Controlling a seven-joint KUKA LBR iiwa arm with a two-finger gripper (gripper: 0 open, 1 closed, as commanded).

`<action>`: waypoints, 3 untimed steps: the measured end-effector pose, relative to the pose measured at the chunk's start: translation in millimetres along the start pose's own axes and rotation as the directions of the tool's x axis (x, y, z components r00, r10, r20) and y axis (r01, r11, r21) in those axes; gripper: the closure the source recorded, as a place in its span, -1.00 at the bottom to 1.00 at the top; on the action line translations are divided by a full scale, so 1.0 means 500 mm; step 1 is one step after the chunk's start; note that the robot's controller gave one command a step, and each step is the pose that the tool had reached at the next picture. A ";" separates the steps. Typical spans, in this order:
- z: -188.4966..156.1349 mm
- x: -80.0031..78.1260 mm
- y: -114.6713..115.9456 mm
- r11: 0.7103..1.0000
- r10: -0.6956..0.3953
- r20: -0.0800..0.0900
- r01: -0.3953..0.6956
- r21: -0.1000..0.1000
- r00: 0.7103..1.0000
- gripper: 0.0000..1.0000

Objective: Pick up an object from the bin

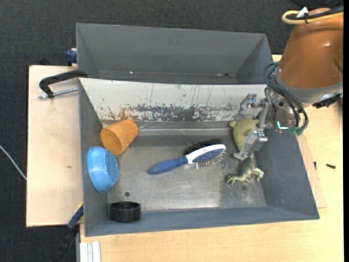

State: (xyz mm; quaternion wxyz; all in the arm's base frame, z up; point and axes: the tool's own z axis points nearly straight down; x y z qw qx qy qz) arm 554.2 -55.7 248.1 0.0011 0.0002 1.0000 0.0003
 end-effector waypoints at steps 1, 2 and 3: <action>0.330 -0.045 0.060 0.998 0.070 -0.008 -0.070 -0.002 0.997 -1.00; 0.320 -0.049 0.057 0.998 0.070 -0.001 -0.070 0.000 0.998 1.00; 0.003 -0.035 0.072 0.998 0.065 0.011 -0.065 -0.001 0.998 1.00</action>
Offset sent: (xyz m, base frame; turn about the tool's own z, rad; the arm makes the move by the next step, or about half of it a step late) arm 0.0238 0.0278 -0.1610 0.0719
